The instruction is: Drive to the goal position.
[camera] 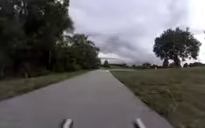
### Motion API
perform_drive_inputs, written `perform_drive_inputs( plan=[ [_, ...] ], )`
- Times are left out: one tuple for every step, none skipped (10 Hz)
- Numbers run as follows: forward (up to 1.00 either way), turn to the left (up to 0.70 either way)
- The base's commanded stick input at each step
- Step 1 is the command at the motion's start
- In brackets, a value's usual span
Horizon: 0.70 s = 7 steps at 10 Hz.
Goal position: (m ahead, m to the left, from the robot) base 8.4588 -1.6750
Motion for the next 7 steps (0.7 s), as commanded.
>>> perform_drive_inputs(
  plan=[
    [0.85, 0.34],
    [0.85, 0.34],
    [0.85, 0.1],
    [0.85, 0.0],
    [0.85, 0.0],
    [0.85, 0.0],
    [0.85, 0.0]
  ],
)
